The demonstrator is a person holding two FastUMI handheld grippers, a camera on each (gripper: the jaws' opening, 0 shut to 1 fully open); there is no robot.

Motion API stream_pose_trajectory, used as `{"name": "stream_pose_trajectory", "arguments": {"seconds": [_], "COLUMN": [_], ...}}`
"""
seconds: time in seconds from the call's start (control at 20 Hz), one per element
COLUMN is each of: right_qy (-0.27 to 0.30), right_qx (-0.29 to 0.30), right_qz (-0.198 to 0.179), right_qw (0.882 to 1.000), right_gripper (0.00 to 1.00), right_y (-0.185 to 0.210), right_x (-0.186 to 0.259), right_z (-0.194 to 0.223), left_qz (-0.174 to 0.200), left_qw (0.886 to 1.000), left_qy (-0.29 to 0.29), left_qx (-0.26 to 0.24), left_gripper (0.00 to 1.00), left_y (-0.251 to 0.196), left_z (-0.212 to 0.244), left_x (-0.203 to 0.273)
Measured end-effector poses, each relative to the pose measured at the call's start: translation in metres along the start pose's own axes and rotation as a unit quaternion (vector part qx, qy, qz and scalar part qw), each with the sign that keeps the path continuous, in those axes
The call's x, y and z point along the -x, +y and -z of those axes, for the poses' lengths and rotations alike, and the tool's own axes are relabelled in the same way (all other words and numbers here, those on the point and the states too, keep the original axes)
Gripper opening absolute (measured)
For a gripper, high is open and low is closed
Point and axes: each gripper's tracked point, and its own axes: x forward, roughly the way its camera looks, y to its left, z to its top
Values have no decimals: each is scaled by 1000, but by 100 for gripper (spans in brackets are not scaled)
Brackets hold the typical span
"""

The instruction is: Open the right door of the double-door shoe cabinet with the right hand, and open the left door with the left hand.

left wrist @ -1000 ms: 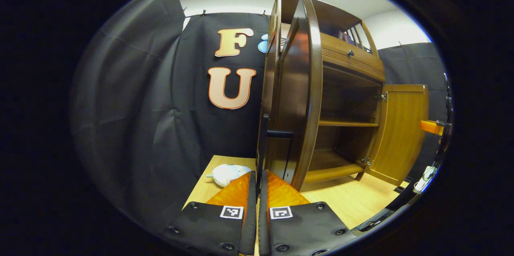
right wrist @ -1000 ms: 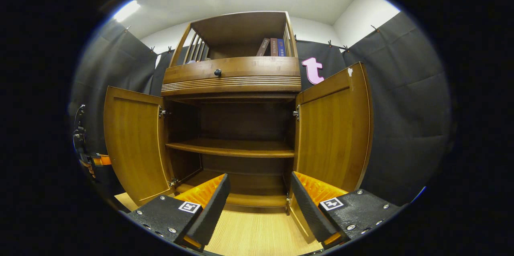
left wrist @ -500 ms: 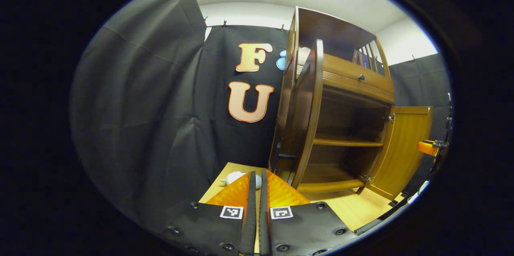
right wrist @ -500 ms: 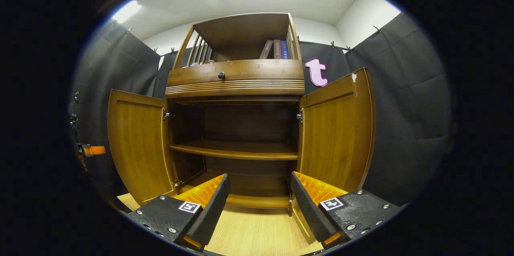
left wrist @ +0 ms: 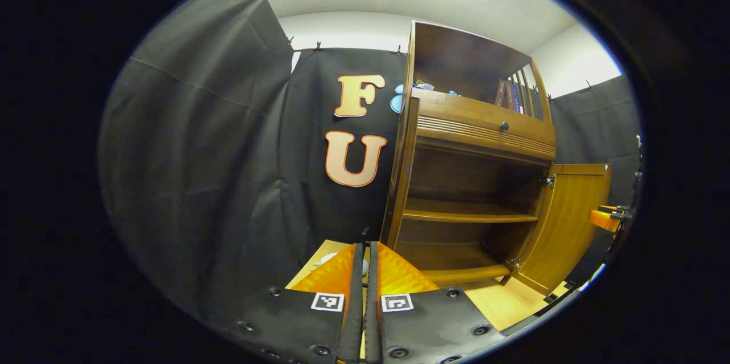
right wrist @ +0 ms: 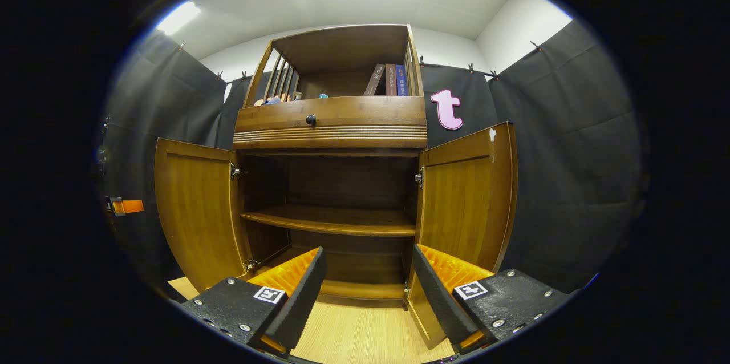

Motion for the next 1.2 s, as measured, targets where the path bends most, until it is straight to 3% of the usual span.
{"name": "stream_pose_trajectory", "arguments": {"seconds": [0.1, 0.15, 0.4, 0.5, 0.8, 1.2], "right_qy": [4, 6, 5, 3, 0, -4], "right_qx": [-1, 0, -7, -7, -13, -6], "right_qz": [2, 3, 0, 5, 17, 27], "right_qw": [1000, 1000, 1000, 1000, 1000, 1000], "right_gripper": [93, 99, 98, 98, 99, 99], "right_y": [-4, -6, -12, -19, -36, -44], "right_x": [1, 0, -1, -1, -1, 2], "right_z": [-1, -1, -4, -3, -7, -9], "left_qz": [3, 4, 11, 9, 44, 54], "left_qw": [1000, 1000, 1000, 1000, 999, 998], "left_qy": [-13, -13, 2, -5, -13, -25], "left_qx": [-4, -4, 18, -8, -25, -19], "left_gripper": [16, 22, 35, 58, 94, 99], "left_y": [-13, -20, -53, -62, -104, -126], "left_z": [-12, -15, -20, -23, -26, -32], "left_x": [3, 3, -7, -12, -12, -20]}}
